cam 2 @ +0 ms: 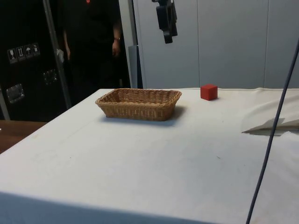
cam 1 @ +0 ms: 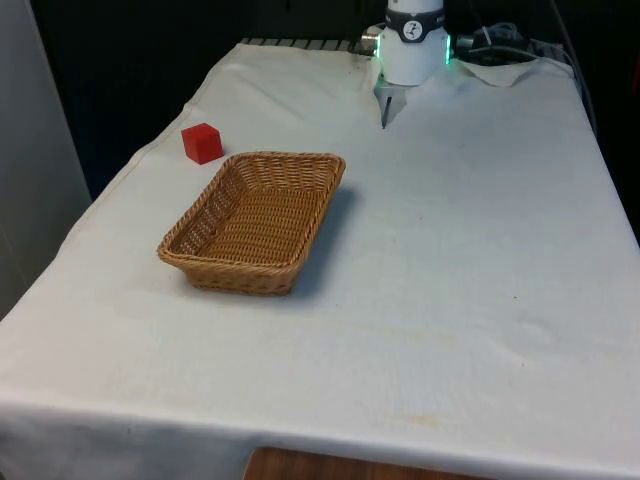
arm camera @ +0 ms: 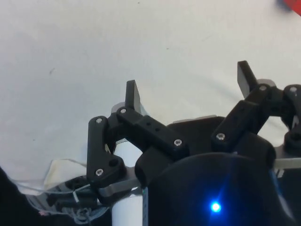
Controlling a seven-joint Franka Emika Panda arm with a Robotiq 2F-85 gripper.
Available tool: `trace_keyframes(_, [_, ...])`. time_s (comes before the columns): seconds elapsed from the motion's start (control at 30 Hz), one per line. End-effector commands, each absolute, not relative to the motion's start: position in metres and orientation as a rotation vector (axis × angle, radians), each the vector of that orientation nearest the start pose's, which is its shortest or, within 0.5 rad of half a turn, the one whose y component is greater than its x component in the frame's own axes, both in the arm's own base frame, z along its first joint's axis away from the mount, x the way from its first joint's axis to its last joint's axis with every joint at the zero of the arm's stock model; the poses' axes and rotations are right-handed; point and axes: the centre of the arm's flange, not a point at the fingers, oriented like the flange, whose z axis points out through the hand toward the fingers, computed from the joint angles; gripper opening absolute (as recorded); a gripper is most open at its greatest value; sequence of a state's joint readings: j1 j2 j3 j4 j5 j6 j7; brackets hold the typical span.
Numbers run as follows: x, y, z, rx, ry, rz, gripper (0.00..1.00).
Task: Pick up the cube and place it into the basket.
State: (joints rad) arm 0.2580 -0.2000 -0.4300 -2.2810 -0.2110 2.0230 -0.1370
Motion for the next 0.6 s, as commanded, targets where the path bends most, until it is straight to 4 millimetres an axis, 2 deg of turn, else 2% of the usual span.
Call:
trace_keyframes(0.0, [0.464,-0.102,0.422,-3.239,-0.122,0.116,1.00])
trace_keyframes(0.13, [0.456,-0.114,0.414,-3.255,-0.116,0.116,1.00])
trace_keyframes(0.2, [0.456,-0.114,0.412,-3.249,-0.111,0.133,1.00])
trace_keyframes(0.47, [0.441,-0.141,0.404,-3.281,-0.104,0.119,1.00])
trace_keyframes(0.5, [0.443,-0.139,0.403,-3.273,-0.098,0.139,1.00])
trace_keyframes(0.57, [0.437,-0.150,0.401,-3.288,-0.099,0.121,1.00])
